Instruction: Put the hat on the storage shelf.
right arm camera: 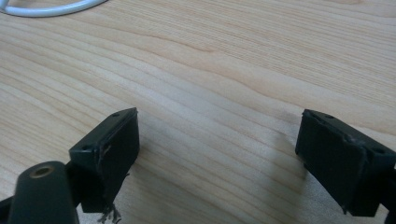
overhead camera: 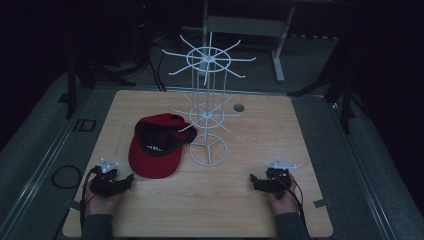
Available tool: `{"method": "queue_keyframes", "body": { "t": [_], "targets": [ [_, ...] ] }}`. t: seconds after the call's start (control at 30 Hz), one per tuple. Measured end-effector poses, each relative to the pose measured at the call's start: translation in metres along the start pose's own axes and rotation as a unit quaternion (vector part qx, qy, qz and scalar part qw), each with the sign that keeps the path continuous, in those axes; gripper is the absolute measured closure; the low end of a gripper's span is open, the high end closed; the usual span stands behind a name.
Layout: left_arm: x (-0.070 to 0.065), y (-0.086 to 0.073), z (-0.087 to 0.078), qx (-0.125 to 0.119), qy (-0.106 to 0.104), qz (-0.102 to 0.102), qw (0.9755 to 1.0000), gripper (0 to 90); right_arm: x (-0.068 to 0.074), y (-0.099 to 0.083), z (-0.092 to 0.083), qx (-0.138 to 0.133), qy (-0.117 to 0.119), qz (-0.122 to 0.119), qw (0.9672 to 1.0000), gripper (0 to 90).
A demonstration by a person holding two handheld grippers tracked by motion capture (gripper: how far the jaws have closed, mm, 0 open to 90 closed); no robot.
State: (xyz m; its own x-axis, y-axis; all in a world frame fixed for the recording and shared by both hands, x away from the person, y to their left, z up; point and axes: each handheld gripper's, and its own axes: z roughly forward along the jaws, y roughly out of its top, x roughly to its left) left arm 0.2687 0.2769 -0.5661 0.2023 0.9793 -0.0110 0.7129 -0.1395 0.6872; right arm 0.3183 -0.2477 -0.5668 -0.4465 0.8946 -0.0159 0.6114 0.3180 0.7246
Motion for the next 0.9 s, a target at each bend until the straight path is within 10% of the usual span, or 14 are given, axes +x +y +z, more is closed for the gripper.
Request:
{"method": "queue_keyframes", "body": {
  "t": [0.47,0.9],
  "targets": [
    [0.017,0.009,-0.009,0.001,-0.043,-0.014,0.9990,49.8,0.000,0.000,0.000,0.000,0.000,-0.001,1.0000,13.4],
    [0.021,0.027,-0.021,0.005,-0.115,-0.020,0.9931,37.7,0.000,0.000,0.000,0.000,0.001,-0.001,1.0000,13.4]
  ]
}}
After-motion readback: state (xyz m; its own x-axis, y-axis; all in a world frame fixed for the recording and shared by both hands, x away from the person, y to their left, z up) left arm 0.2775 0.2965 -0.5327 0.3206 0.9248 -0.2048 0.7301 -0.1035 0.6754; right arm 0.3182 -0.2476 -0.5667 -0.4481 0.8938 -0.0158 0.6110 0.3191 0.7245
